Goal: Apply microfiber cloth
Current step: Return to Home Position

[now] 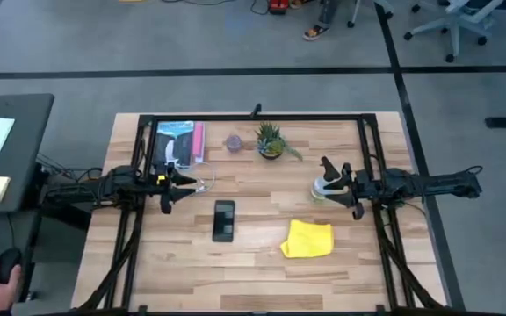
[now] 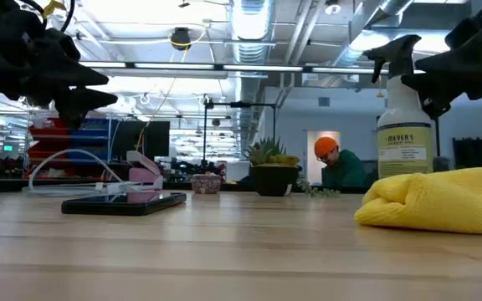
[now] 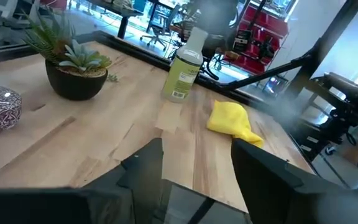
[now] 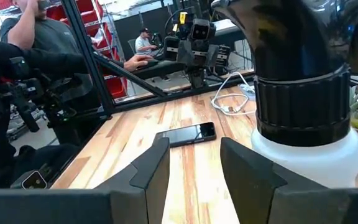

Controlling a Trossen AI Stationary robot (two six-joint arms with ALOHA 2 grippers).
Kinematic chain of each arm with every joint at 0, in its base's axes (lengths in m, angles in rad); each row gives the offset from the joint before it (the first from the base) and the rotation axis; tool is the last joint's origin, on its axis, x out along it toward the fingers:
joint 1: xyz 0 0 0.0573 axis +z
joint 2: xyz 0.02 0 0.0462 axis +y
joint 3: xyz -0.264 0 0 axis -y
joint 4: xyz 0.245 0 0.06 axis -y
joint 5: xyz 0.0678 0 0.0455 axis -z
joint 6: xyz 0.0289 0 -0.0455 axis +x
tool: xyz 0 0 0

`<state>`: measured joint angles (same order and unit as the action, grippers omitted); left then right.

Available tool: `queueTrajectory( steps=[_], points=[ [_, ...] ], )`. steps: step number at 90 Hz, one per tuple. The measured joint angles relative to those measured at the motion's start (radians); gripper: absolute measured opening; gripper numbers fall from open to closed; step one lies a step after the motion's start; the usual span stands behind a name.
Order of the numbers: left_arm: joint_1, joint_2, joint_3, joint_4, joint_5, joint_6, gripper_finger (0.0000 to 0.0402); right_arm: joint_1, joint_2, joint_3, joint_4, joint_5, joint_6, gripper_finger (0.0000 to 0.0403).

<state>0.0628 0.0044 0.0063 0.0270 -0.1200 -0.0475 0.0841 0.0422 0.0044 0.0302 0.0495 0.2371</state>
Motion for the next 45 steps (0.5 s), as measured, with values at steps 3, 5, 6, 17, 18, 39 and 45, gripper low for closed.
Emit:
queueTrajectory(
  steps=[3, 5, 6, 17, 18, 39, 45],
  points=[
    [0.001, 0.0, 0.0, 0.0, 0.0, -0.001, 0.0169, 0.0, 0.0, 0.0, 0.0, 0.0, 0.0, 0.0132],
    [0.003, -0.001, 0.0, 0.0, 0.0, -0.001, 0.0169, 0.0, 0.0, 0.0, 0.0, 0.0, 0.0, 0.0132],
    [0.004, -0.001, 0.0, 0.0, 0.0, -0.001, 0.0169, 0.0, 0.0, 0.0, 0.0, 0.0, 0.0, 0.0132],
    [0.016, -0.001, 0.0, 0.0, -0.001, -0.001, 0.0169, 0.0, 0.0, 0.0, 0.0, 0.0, 0.0, 0.0132],
    [0.016, -0.001, 0.0, 0.0, -0.001, -0.001, 0.0169, 0.0, 0.0, 0.0, 0.0, 0.0, 0.0, 0.0132],
    [0.019, -0.001, 0.0, 0.0, -0.001, -0.001, 0.0169, 0.0, 0.0, 0.0, 0.0, 0.0, 0.0, 0.0132],
    [0.019, -0.001, 0.0, 0.0, -0.001, -0.001, 0.0169, 0.0, 0.0, 0.0, 0.0, 0.0, 0.0, 0.0132]
  ],
)
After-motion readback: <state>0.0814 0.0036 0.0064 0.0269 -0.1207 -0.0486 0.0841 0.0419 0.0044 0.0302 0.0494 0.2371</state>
